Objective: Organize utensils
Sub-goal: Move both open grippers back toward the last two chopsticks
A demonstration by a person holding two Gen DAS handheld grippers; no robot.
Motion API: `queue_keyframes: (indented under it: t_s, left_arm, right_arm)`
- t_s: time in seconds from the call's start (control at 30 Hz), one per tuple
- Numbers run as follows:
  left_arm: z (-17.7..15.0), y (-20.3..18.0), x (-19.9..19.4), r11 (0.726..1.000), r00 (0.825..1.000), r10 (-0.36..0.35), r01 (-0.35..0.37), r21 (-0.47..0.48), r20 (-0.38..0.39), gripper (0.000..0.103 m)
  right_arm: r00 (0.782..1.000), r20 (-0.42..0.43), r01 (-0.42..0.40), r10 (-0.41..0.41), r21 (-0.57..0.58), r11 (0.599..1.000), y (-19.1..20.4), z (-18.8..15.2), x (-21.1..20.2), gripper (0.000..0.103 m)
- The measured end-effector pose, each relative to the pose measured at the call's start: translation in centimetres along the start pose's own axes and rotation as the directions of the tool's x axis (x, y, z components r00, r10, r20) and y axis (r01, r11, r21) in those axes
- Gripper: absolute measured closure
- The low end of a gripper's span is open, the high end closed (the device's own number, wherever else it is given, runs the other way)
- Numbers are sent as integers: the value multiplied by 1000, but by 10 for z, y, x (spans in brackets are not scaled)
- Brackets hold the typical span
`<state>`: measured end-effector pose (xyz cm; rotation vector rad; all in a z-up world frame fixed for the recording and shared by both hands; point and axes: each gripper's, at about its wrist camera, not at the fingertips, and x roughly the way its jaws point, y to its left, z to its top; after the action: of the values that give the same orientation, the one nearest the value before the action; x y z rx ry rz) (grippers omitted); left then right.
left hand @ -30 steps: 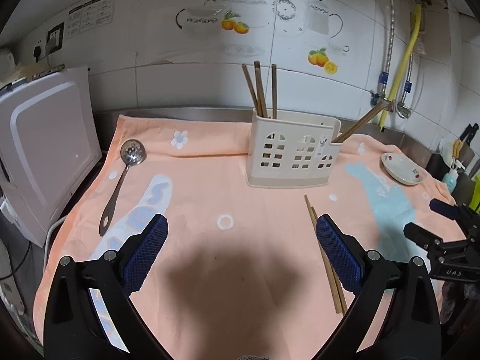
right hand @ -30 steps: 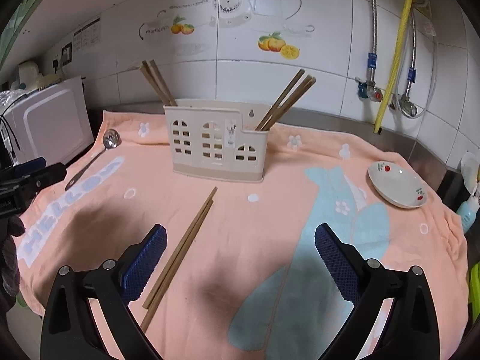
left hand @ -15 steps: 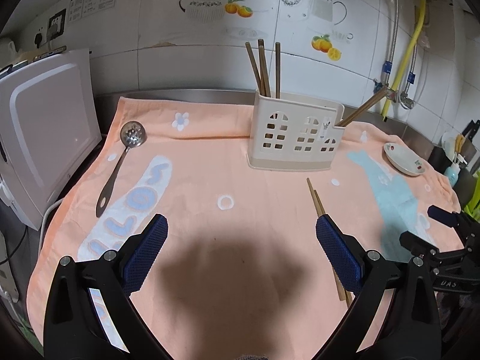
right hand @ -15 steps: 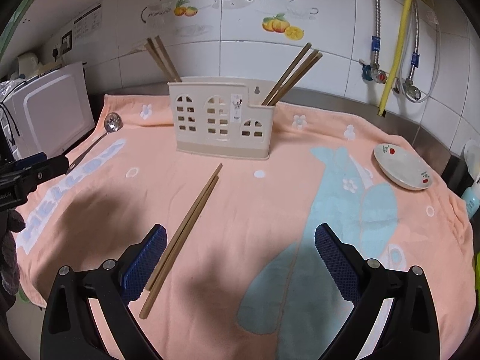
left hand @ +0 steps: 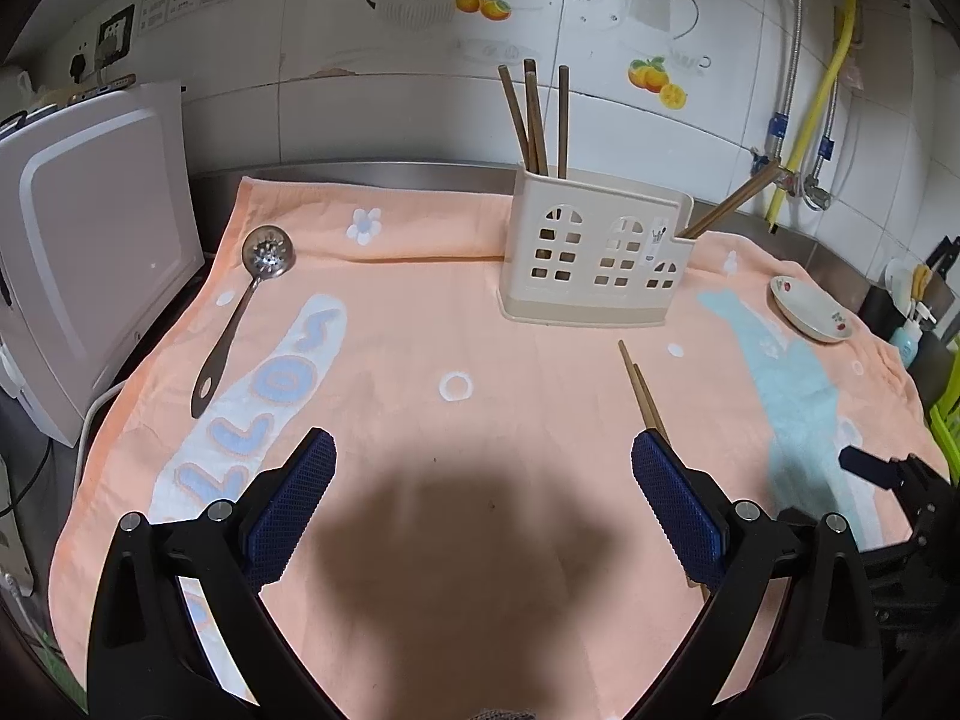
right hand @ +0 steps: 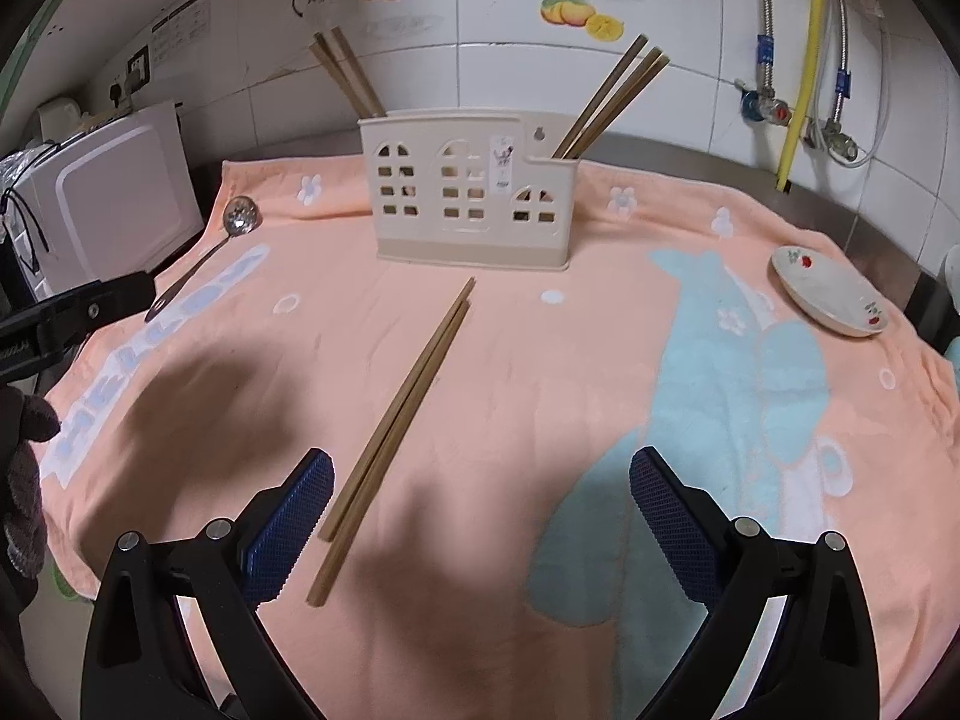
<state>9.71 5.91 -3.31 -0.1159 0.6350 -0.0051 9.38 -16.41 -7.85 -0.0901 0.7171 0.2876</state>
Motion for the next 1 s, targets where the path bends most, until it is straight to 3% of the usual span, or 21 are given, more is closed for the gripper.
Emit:
queue_keyframes:
  t_s: [0.3, 0.57, 1.0]
  left_arm:
    - [-5, 5, 4, 1000, 1000, 2, -2, -15, -16, 5]
    - [-6, 9, 5, 1000, 1000, -2, 2, -30, -19, 5]
    - [-9, 12, 9, 999, 1000, -7, 6, -48, -29, 5]
  right_arm:
    - [998, -41, -39, 36, -78, 996, 29, -22, 7, 7]
    - [997, -59, 29, -41, -187, 982, 41, -41, 15, 7]
    - [990, -55, 116, -130, -213, 970, 33, -44, 25, 7]
